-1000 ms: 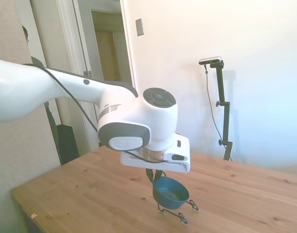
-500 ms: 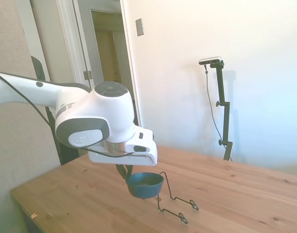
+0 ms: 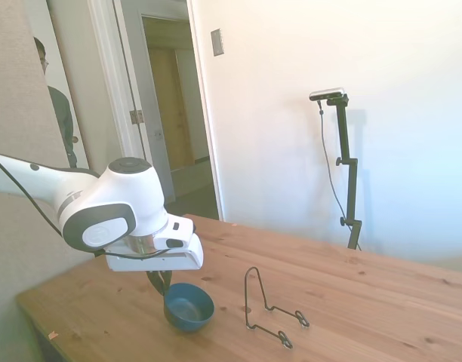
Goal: Unload the bowl
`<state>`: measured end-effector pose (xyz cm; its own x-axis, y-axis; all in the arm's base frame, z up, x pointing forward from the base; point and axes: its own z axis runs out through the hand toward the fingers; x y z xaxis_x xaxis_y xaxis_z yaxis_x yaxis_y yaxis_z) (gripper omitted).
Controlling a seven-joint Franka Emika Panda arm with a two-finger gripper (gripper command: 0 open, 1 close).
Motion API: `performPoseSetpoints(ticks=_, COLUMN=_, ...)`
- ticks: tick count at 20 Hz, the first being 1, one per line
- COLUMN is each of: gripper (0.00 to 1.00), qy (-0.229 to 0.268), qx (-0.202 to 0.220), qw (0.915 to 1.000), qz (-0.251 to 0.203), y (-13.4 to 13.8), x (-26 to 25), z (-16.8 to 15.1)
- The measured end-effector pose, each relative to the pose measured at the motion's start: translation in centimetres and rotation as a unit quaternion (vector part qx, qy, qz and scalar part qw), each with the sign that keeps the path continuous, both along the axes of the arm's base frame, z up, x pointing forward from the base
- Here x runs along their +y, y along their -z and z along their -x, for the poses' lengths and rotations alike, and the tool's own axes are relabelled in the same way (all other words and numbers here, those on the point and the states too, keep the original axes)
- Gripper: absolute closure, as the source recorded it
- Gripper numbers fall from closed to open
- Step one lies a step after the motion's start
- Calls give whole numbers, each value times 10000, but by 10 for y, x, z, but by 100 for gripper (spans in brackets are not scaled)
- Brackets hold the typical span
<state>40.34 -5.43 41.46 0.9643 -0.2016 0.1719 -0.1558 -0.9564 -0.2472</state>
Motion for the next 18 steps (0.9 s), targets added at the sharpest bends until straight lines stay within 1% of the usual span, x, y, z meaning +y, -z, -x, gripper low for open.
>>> performPoseSetpoints(ticks=7, gripper=100, qy=146, qx=275, qw=9994, qz=164, y=34, x=16, z=-12)
performPoseSetpoints(ticks=8, gripper=0, qy=159, qx=313, qw=9992, qz=184, y=37, x=19, z=-14)
performPoseSetpoints(ticks=13, gripper=0, qy=260, qx=395, qw=9984, qz=310, y=41, x=29, z=-18)
performPoseSetpoints(ticks=18, gripper=0, qy=378, qx=434, qw=9979, qz=287, y=41, x=28, z=-21)
